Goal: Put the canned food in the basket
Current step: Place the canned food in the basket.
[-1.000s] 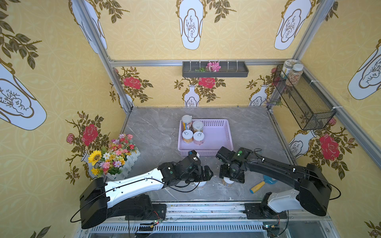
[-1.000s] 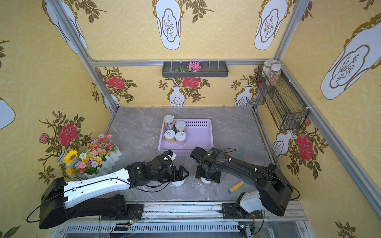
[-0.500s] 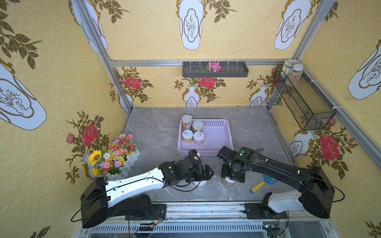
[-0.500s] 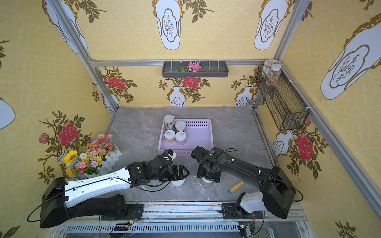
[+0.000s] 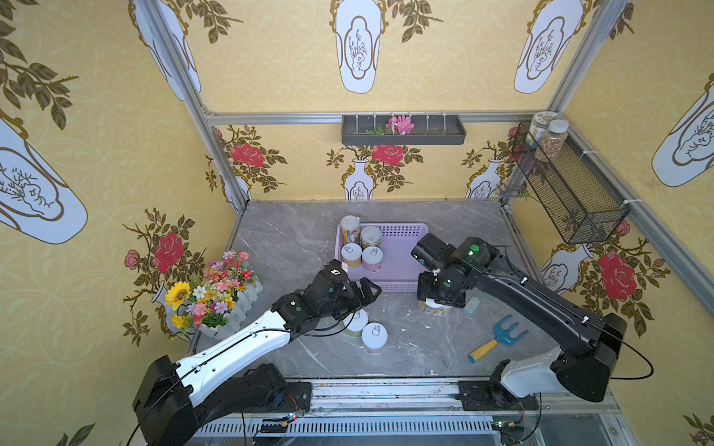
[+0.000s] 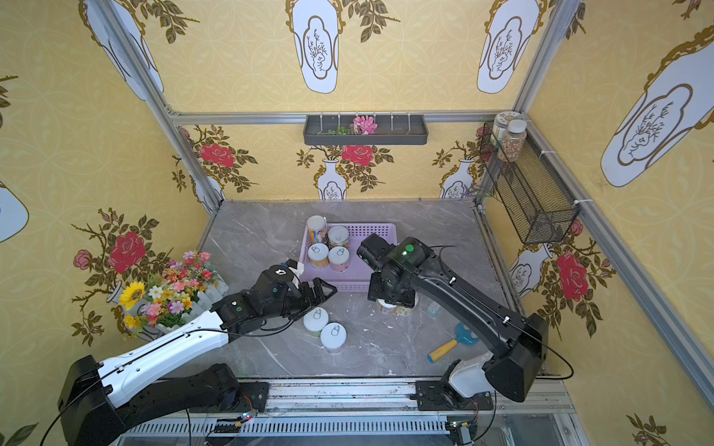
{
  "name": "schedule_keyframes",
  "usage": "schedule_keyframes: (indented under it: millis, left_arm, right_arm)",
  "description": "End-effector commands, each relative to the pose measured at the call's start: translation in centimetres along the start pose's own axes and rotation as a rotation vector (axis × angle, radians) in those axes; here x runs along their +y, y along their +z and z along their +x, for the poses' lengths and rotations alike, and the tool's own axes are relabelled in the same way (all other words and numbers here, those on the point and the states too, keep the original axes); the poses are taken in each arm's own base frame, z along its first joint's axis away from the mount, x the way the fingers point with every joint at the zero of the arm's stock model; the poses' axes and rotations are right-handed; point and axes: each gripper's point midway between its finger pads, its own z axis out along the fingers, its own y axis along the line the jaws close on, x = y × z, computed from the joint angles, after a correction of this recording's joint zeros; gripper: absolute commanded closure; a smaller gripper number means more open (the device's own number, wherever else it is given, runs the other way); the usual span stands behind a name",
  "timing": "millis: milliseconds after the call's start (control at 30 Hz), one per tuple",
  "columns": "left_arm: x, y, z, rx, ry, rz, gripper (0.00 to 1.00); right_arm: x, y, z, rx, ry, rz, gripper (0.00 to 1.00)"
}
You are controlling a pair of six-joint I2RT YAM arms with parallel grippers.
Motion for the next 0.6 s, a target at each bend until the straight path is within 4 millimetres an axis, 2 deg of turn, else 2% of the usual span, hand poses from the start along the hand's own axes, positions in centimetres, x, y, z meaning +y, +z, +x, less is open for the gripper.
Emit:
schedule_keyframes:
  millis: [0, 133, 267, 567]
  left_arm:
    - [-0.2, -0.2, -0.7, 0.006, -0.008, 0.038, 0.0]
    - [0.4, -0.3, -1.8, -0.006, -0.048, 0.057, 0.0]
    - [0.5, -0.3, -2.1, -0.009, -0.065, 0.069, 0.0]
    - [1.2, -0.2, -3.3, -0.023, -0.128, 0.1, 0.0]
  right_arm:
    - [0.2, -0.3, -2.7, -0.035, -0.062, -0.008, 0.34]
    - [1.8, 0.7, -7.3, -0.081, -0.101, -0.026, 0.34]
    - [3.5, 2.0, -11.3, -0.13, -0.15, -0.036, 0.34]
    - [6.6, 8.1, -18.0, -0.172, -0.129, -0.102, 0.34]
